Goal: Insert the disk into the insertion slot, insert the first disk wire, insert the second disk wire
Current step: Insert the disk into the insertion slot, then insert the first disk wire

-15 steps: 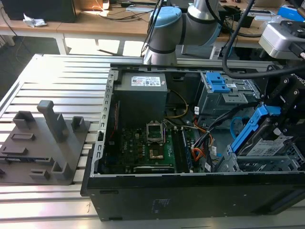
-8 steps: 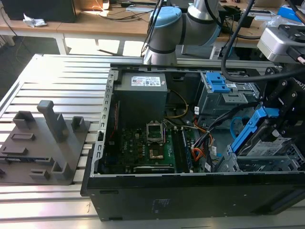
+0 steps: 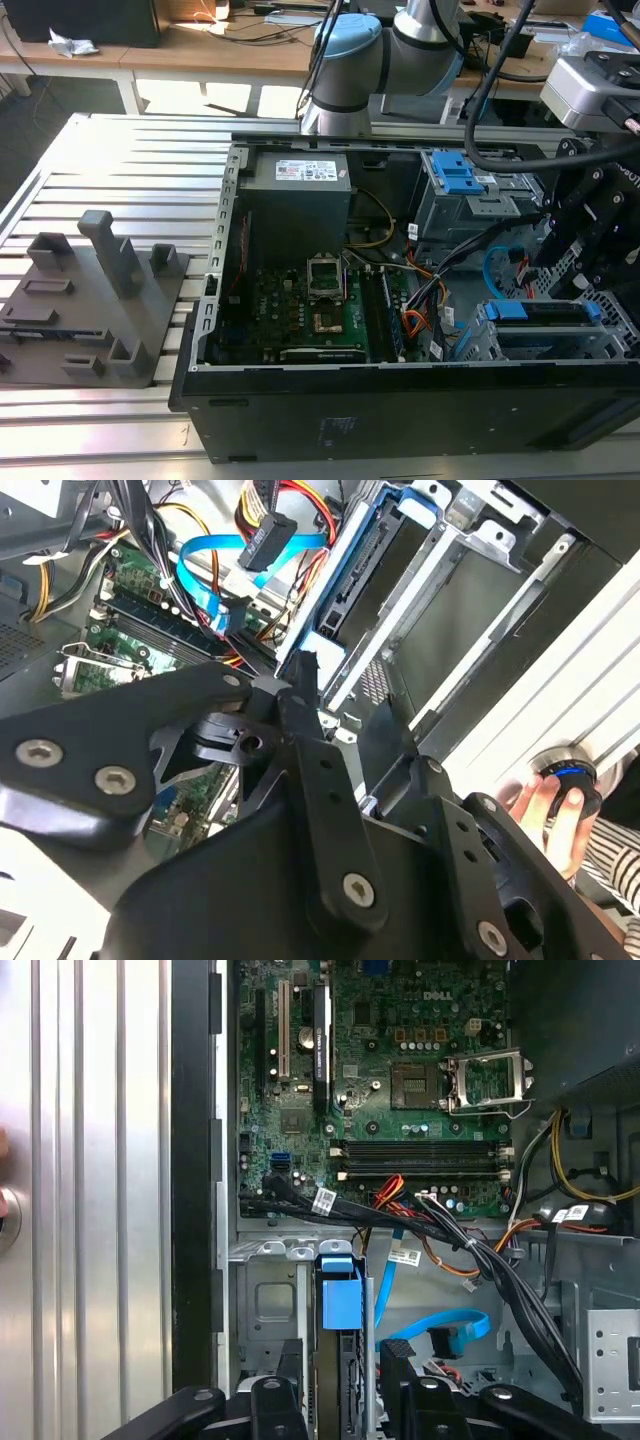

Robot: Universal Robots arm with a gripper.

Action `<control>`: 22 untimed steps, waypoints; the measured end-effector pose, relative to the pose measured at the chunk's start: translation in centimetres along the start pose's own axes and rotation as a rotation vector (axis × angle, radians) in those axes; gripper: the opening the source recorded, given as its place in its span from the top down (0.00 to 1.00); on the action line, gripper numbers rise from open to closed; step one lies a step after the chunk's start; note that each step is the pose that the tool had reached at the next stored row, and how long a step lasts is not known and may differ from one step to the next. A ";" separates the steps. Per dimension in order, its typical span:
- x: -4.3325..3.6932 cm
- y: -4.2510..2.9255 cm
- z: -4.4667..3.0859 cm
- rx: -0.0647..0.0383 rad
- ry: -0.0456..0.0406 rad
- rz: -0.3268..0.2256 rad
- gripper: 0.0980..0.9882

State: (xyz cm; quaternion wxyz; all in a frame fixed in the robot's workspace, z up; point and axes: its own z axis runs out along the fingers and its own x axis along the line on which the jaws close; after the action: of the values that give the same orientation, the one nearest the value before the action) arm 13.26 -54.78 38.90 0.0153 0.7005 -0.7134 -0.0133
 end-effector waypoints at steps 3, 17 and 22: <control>0.00 -0.02 0.00 0.000 0.0000 0.000 0.85; 0.00 -0.08 0.01 0.000 0.0000 0.000 0.99; -0.64 -1.61 -0.01 -0.002 0.0000 0.000 0.99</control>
State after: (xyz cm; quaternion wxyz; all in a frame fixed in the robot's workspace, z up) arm 14.88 -54.17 38.85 0.0160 0.7006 -0.7133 -0.0139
